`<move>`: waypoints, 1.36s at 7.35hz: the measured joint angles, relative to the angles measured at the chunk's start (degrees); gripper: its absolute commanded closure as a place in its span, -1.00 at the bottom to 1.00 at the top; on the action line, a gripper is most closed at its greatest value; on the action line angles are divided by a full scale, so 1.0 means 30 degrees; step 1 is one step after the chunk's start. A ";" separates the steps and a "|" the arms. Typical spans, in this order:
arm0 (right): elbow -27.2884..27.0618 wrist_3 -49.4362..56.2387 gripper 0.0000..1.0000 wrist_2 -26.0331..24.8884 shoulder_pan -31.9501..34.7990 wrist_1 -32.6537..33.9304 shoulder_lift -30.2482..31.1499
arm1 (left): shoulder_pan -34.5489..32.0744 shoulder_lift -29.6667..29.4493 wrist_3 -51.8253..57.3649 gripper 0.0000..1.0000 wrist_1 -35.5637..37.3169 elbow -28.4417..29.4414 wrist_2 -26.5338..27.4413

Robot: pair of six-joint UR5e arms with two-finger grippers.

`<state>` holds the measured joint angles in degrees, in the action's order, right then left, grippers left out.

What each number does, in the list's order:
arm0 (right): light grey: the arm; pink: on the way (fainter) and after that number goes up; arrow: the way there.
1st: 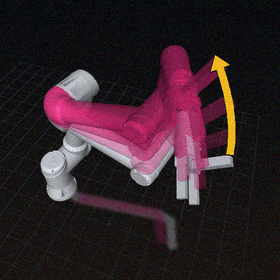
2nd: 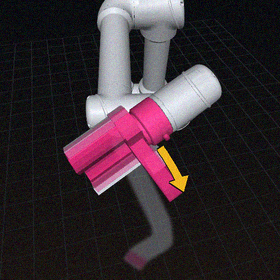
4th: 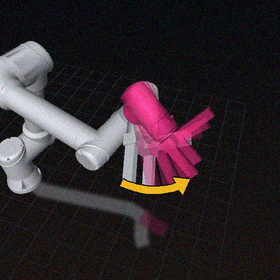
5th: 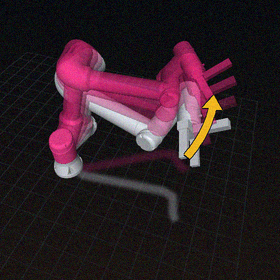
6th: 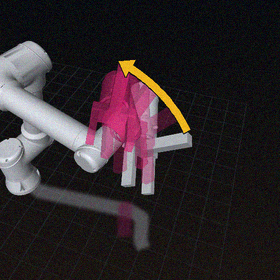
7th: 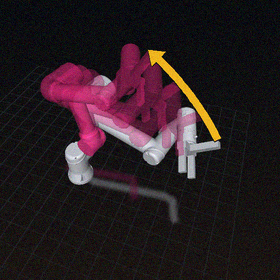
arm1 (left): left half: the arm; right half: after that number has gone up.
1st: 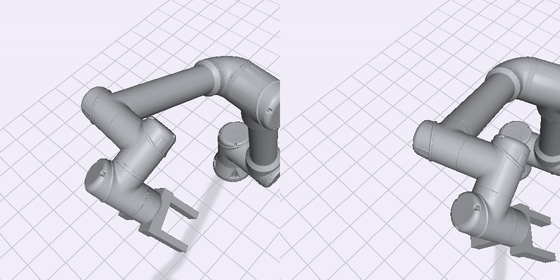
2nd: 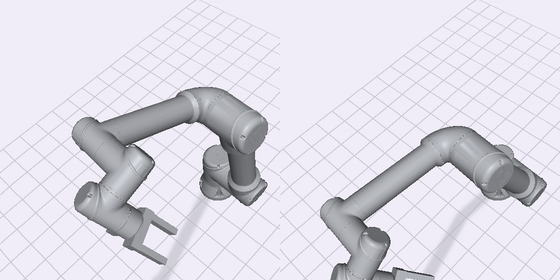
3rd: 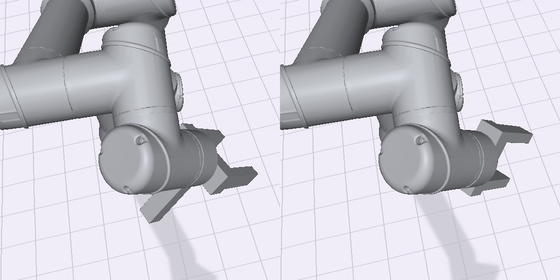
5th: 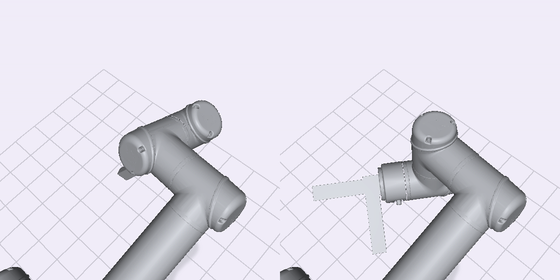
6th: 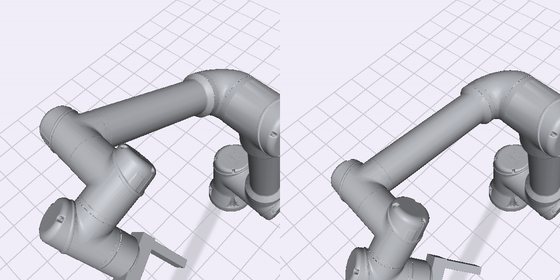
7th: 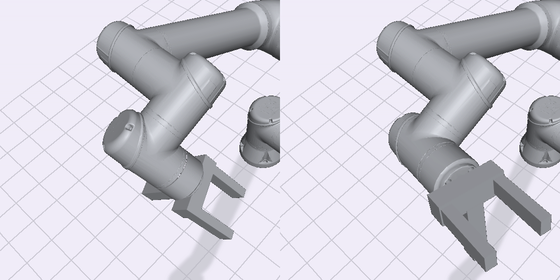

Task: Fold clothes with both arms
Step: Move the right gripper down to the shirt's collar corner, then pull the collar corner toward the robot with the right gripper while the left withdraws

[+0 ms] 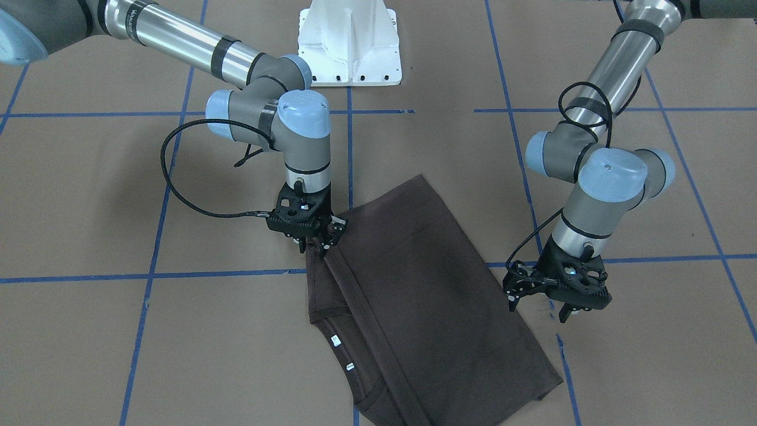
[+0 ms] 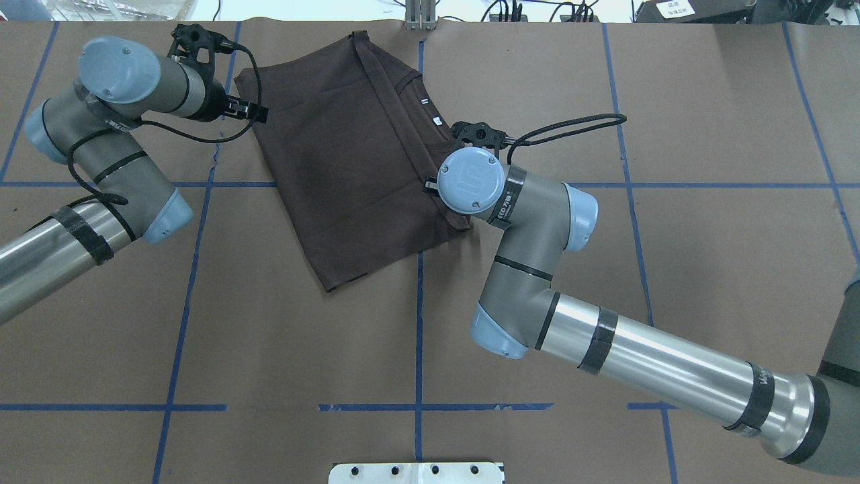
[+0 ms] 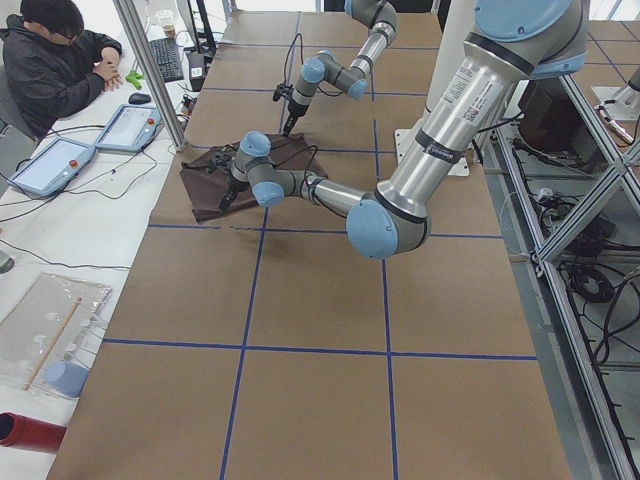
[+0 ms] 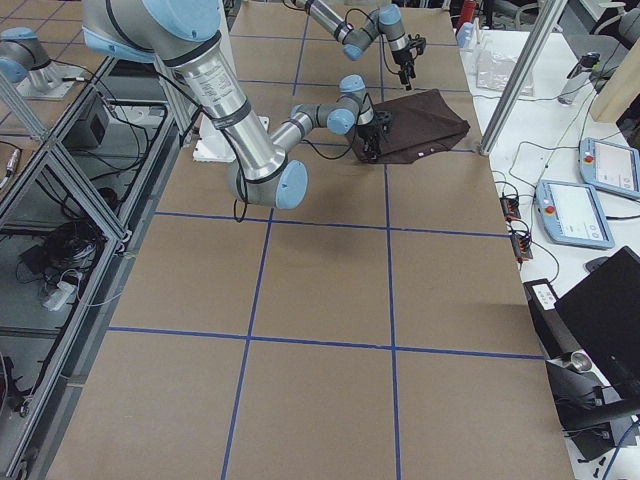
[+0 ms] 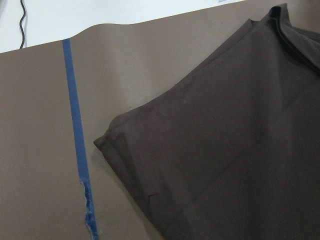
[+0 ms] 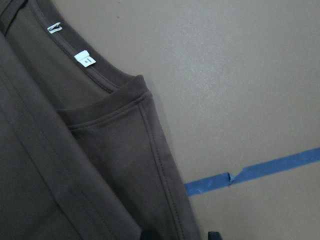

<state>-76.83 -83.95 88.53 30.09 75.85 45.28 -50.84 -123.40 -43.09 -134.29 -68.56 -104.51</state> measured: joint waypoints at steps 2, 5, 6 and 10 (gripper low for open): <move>0.0033 0.0005 0.06 -0.0007 -0.0063 0.0000 0.0039 | 0.0013 0.0079 0.0012 -1.00 -0.0003 0.0009 0.0001; 0.0193 0.0012 0.21 -0.0008 -0.0114 0.0000 0.0030 | 0.0014 0.0116 0.0037 -1.00 0.0022 0.0048 0.0002; 0.0253 0.0024 0.42 -0.0008 -0.0121 0.0000 0.0019 | 0.0014 0.0116 0.0038 -1.00 0.0024 0.0064 0.0001; 0.0377 0.0095 1.00 -0.0011 -0.0133 0.0008 -0.0020 | 0.0015 0.0124 0.0039 -1.00 0.0026 0.0088 0.0001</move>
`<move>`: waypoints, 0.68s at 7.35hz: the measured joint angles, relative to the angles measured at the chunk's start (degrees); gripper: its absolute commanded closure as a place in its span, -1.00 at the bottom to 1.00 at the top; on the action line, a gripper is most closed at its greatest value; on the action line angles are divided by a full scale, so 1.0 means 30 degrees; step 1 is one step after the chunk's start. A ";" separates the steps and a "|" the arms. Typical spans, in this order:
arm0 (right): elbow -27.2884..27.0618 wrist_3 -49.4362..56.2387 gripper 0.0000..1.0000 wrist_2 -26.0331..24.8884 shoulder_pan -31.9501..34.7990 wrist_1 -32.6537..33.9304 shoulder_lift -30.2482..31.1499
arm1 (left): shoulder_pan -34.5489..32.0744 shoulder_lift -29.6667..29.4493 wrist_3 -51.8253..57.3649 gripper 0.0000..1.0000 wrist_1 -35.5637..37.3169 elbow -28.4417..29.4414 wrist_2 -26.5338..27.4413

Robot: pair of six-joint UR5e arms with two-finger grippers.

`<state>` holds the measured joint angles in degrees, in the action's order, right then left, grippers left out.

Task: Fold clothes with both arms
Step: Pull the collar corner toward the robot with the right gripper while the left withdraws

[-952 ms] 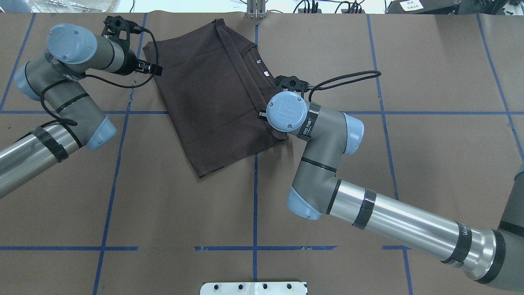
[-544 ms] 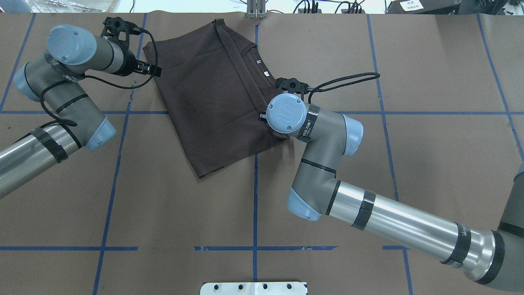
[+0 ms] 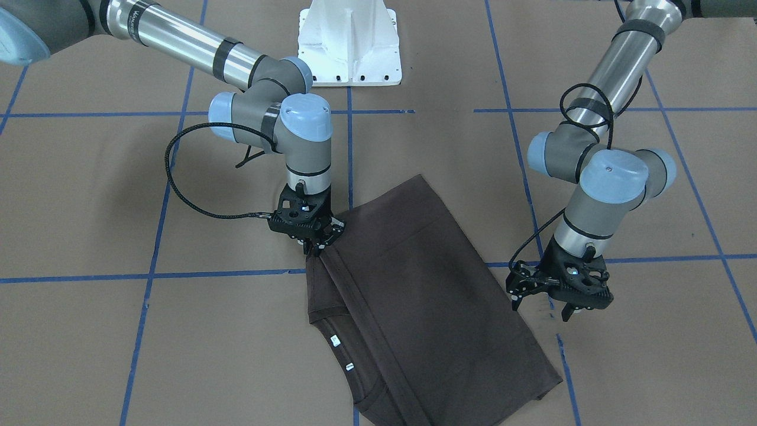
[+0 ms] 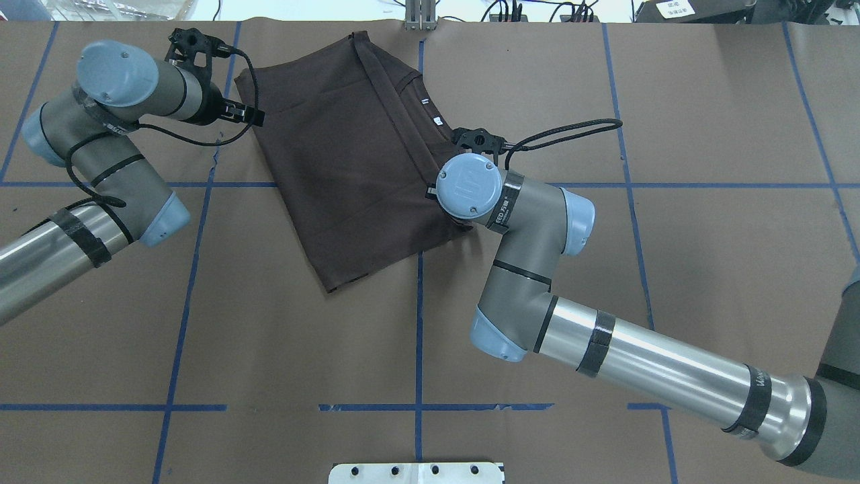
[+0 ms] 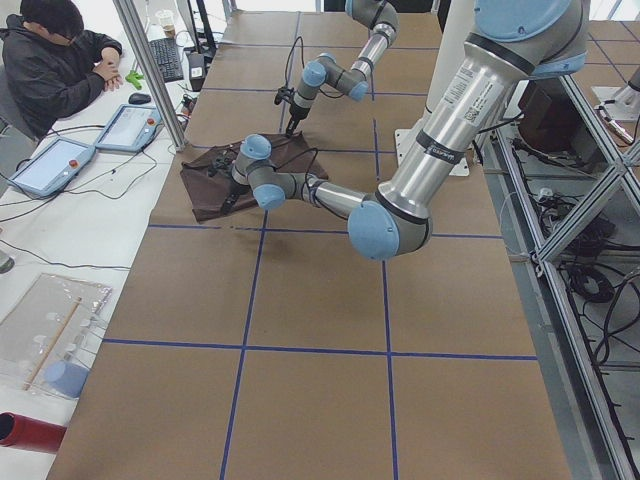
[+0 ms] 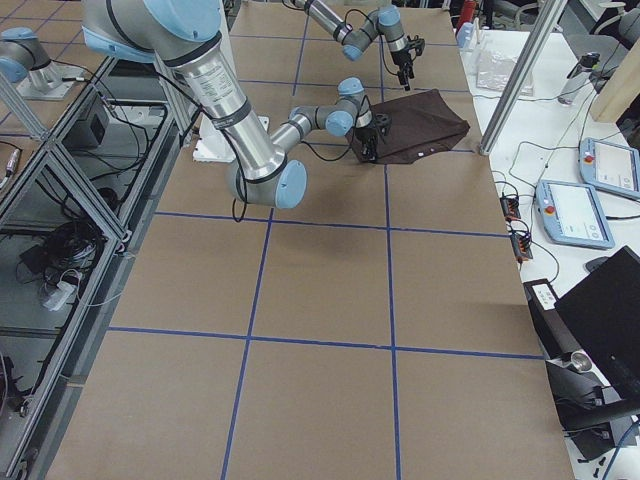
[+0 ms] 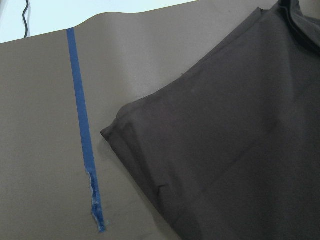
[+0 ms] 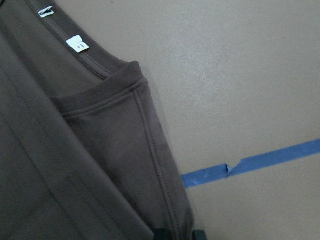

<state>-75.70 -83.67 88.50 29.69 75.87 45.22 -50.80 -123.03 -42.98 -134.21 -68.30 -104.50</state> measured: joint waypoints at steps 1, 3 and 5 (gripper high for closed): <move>0.0011 0.0016 1.00 0.0003 0.0001 0.0037 -0.0007 | 0.0000 -0.0002 -0.0016 -1.00 -0.0005 0.0001 0.0000; -0.0315 -0.0022 1.00 0.0049 -0.0029 0.0169 0.0057 | 0.0000 -0.0035 -0.0055 -1.00 -0.0033 -0.0032 0.0000; -0.2457 -0.0385 1.00 -0.0028 -0.0595 0.0959 0.0896 | 0.0037 -0.0058 -0.0130 -1.00 -0.0053 -0.0263 -0.0026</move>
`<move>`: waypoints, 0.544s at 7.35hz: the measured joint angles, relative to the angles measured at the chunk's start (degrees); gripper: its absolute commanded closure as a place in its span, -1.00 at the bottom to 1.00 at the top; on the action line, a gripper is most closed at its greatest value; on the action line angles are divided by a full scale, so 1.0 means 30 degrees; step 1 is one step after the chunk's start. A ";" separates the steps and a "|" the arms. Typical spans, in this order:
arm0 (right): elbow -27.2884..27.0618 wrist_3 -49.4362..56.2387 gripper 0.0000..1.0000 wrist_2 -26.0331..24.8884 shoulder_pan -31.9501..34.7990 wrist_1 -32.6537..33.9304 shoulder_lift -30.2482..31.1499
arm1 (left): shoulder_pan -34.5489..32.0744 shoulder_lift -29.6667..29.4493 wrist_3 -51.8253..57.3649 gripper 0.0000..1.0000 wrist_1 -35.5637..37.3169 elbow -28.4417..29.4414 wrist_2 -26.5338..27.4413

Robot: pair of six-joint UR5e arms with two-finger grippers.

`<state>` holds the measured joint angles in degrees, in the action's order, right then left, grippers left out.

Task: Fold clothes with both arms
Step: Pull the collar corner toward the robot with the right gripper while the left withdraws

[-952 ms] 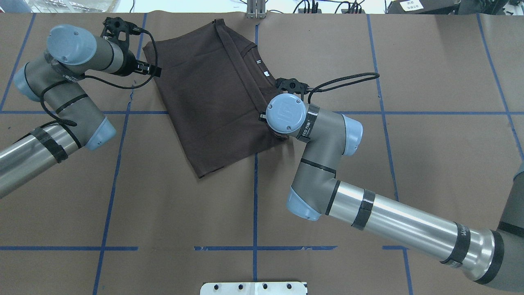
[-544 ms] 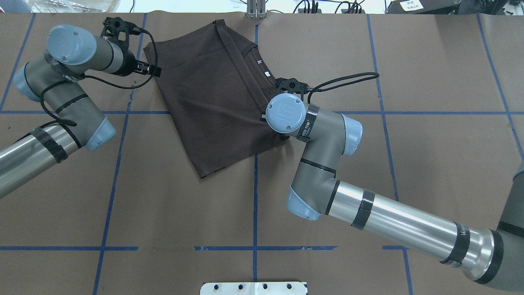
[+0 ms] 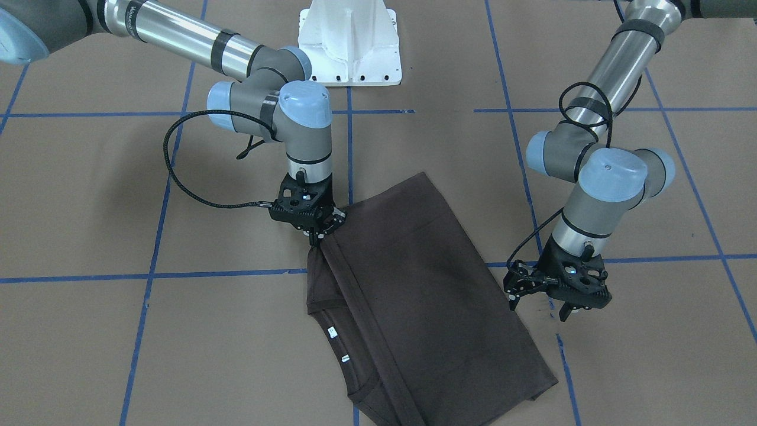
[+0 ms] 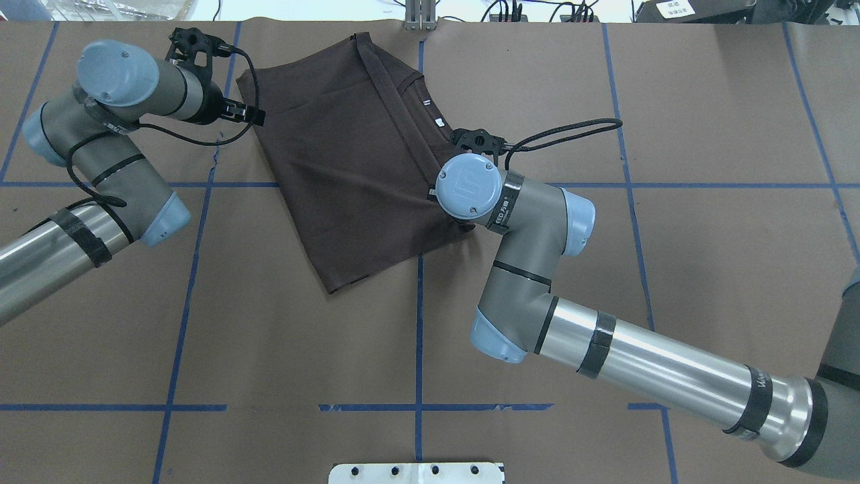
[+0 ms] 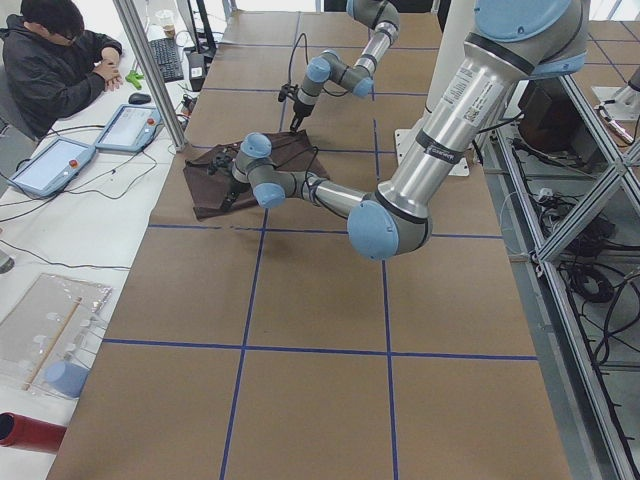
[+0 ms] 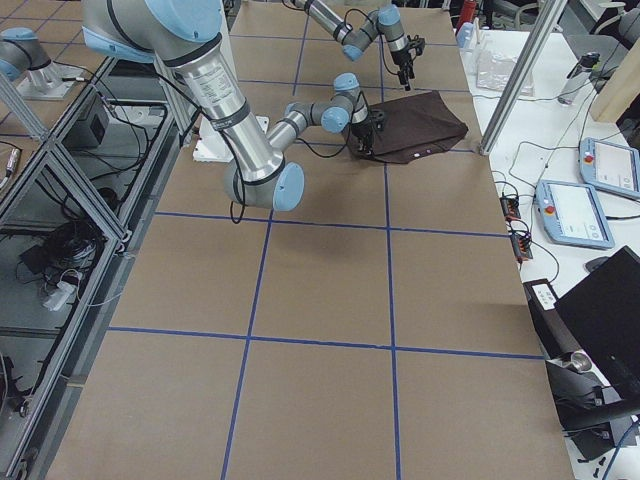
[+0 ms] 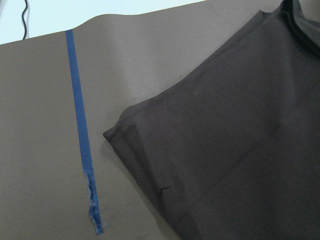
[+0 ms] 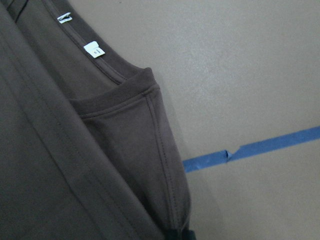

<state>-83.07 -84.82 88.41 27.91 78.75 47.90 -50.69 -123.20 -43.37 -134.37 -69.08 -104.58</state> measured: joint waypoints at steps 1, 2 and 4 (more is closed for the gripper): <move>-0.2027 -0.0299 1.00 -0.0436 -0.0799 0.0611 0.1102 | 0.0083 0.0087 -0.0195 -1.00 0.0002 -0.0389 -0.0067; -0.4244 -0.0499 1.00 -0.1201 -0.1835 0.0927 0.2544 | 0.0271 0.0418 -0.0703 -1.00 0.0028 -0.1057 -0.0496; -0.7594 -0.1133 1.00 -0.2723 -0.3987 0.1117 0.5316 | 0.0558 0.1402 -0.1780 -1.00 0.0214 -0.2934 -0.1697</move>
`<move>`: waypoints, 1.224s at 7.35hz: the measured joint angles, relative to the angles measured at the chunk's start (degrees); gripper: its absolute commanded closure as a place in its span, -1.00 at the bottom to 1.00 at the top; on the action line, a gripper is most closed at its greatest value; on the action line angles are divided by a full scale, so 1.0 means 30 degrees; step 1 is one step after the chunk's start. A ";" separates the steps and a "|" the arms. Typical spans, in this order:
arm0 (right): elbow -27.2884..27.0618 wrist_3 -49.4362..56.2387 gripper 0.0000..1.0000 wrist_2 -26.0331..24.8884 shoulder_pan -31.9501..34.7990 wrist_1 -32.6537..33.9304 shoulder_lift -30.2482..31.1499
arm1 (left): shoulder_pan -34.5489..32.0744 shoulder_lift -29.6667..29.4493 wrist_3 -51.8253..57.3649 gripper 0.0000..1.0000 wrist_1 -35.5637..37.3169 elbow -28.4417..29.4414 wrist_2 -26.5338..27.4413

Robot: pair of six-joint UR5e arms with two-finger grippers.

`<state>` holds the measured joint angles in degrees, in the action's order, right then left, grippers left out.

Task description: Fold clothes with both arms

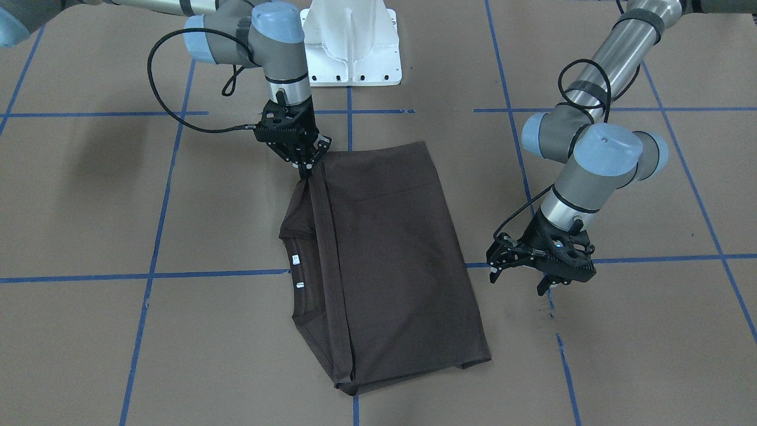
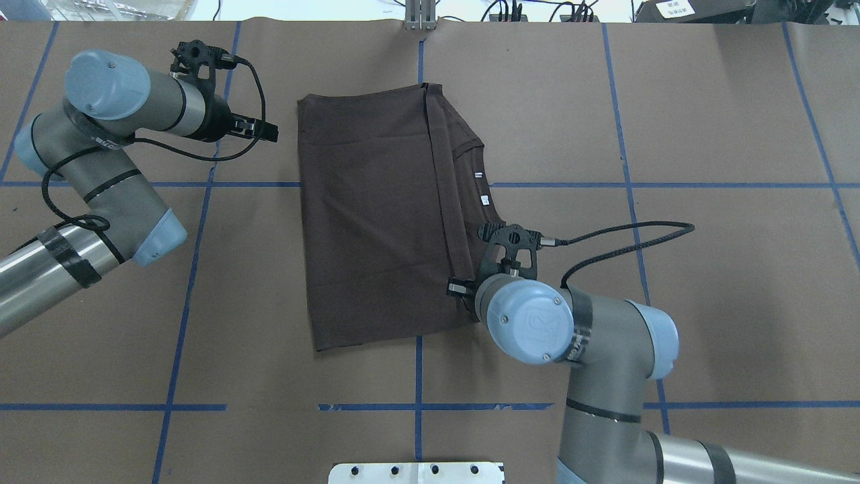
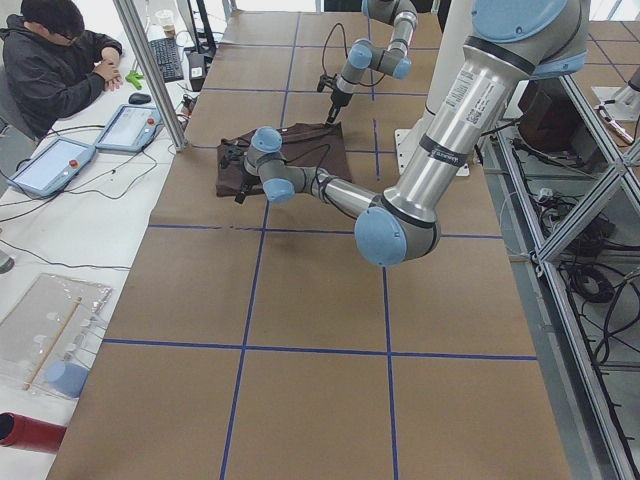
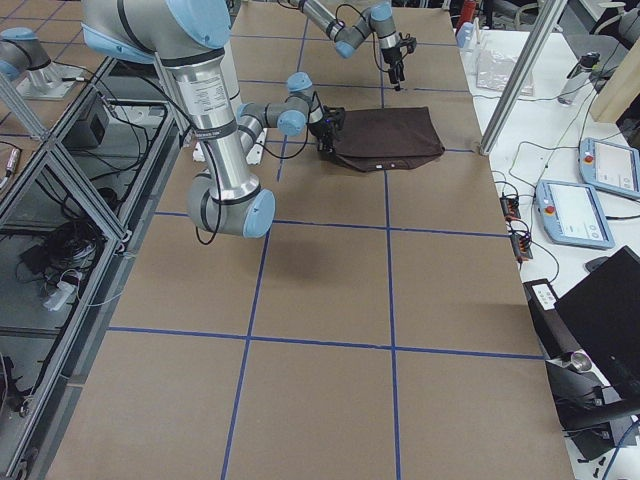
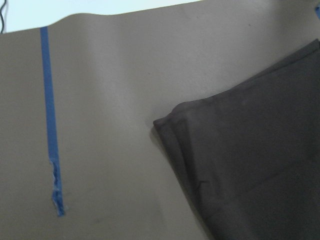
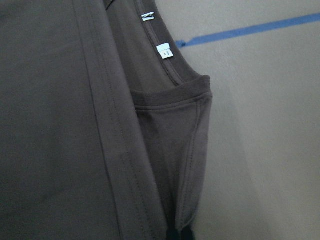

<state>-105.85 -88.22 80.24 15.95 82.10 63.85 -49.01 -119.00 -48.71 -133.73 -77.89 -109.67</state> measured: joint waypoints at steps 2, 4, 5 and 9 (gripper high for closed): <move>-0.1539 -0.0809 1.00 -0.1546 -0.2028 0.0023 0.1659 | 0.0081 0.0382 -0.0354 -1.00 0.0089 -0.0766 -0.0271; -0.1934 -0.1562 1.00 -0.2425 -0.3264 0.0045 0.2190 | 0.0132 0.0427 -0.0399 -1.00 0.0101 -0.0844 -0.0282; -0.1973 -0.1726 -0.98 -0.2633 -0.3544 0.0046 0.2339 | 0.0158 0.0434 -0.0403 -1.00 0.0102 -0.0858 -0.0290; -0.2318 -0.0616 -1.00 -0.3148 -0.3841 0.0027 0.2759 | 0.0213 0.0450 -0.0404 -1.00 0.0102 -0.0870 -0.0270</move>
<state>-112.80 -90.07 70.80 4.42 82.18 72.13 -48.37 -117.65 -49.92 -133.42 -80.50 -110.48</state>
